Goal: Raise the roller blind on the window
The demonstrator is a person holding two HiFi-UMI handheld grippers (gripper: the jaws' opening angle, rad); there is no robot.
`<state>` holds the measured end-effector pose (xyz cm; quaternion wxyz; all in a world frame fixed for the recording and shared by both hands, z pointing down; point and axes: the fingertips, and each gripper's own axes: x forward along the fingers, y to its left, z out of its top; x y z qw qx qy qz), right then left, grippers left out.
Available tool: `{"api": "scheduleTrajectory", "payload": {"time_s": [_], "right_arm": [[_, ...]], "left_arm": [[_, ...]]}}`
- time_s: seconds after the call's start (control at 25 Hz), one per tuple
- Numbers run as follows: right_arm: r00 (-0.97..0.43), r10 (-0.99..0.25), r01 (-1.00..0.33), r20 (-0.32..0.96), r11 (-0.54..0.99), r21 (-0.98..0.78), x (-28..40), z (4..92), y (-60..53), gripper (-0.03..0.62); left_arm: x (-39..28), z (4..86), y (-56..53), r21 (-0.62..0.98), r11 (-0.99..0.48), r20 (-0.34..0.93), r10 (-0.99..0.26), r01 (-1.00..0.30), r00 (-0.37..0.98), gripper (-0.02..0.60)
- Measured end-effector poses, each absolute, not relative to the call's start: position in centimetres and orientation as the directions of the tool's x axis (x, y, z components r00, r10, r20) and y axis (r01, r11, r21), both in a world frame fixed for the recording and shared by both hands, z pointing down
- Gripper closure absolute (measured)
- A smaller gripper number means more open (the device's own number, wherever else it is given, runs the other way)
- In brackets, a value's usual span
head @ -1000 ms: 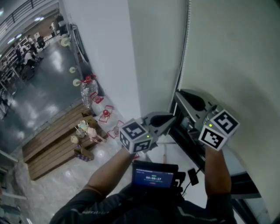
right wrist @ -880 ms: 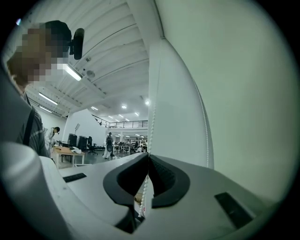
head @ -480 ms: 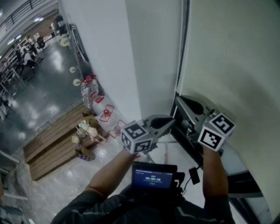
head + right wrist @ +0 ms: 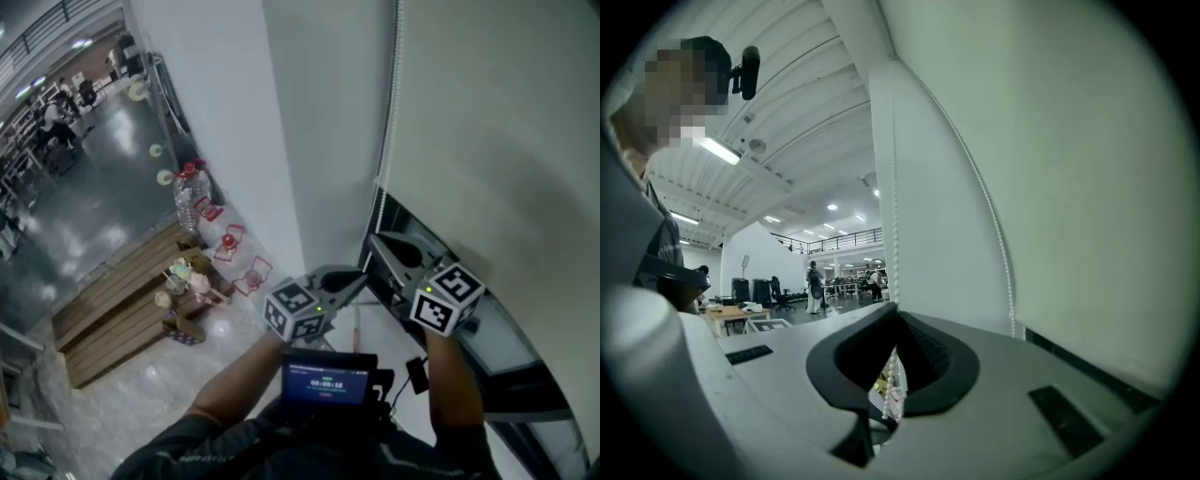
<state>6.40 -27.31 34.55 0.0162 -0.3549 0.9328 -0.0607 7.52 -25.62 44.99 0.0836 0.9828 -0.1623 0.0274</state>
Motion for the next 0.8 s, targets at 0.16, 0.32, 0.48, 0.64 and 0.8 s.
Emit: {"api": "scheduleTrajectory", "payload": {"time_s": [0.16, 0.32, 0.48, 0.64, 0.8], "right_arm": [[-0.745, -0.667, -0.664, 0.017, 0.738, -0.121, 6.7, 34.6, -27.4, 0.594], [-0.747, -0.665, -0.661, 0.014, 0.740, -0.124, 6.7, 34.6, -27.3, 0.594], [-0.754, -0.657, -0.654, 0.021, 0.747, -0.122, 6.5, 34.7, -26.7, 0.594], [-0.767, -0.641, -0.638, 0.017, 0.760, -0.122, 5.9, 35.0, -26.4, 0.594], [-0.768, -0.640, -0.637, 0.016, 0.762, -0.117, 5.4, 35.1, -26.5, 0.594]], "left_arm": [[6.3, 44.7, -26.2, 0.145, -0.917, 0.094, -0.362, -0.373, 0.927, 0.580], [3.7, 42.1, -26.8, 0.183, -0.898, 0.033, -0.401, -0.400, 0.915, 0.526], [1.9, 35.7, -26.5, 0.189, -0.897, -0.081, -0.420, -0.400, 0.904, 0.526], [3.5, 28.5, -26.3, 0.078, -0.936, -0.165, -0.353, -0.344, 0.921, 0.526], [5.7, 25.1, -27.1, 0.013, -0.950, -0.152, -0.310, -0.312, 0.938, 0.526]]}}
